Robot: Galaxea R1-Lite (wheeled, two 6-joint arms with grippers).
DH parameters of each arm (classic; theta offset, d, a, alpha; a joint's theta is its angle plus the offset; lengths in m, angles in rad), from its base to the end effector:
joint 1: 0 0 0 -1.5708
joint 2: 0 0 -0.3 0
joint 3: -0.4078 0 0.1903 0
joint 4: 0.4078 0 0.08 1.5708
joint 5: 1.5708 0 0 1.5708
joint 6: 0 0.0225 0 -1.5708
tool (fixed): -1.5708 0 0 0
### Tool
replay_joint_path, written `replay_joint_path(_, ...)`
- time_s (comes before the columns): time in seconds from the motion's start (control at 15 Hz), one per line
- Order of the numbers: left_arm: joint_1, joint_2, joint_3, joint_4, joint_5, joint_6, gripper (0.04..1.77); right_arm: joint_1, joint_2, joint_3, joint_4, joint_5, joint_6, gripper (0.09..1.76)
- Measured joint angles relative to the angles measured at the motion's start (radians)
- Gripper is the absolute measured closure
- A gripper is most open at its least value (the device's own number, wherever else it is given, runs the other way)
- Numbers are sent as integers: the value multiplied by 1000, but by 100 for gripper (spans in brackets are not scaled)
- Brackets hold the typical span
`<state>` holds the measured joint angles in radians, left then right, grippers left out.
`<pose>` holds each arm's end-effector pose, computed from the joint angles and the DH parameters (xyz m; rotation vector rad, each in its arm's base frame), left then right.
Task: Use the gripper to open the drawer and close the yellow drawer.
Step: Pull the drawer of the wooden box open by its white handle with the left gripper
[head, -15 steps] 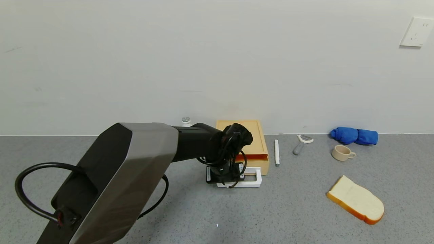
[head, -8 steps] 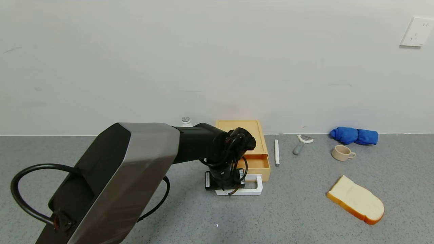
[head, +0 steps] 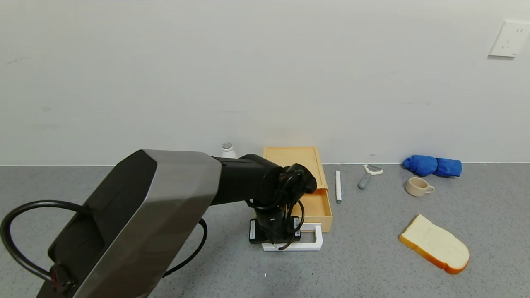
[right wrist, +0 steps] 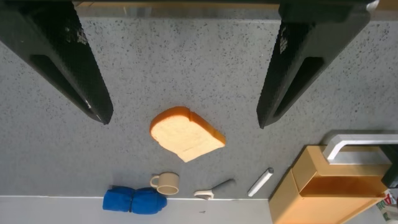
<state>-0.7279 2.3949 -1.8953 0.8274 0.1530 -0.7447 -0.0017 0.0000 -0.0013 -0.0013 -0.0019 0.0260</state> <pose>0.3266 -0.2864 0.0871 -0.0650 1.2877 -0.0115 -0.0229 0.0000 0.0760 0.0260 -0.0026 -0.0036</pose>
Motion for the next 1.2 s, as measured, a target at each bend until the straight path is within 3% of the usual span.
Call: replay_joint_path(1.2,-90,-71,172,21,-36,-123,170,0,0,0,0,0,0,15)
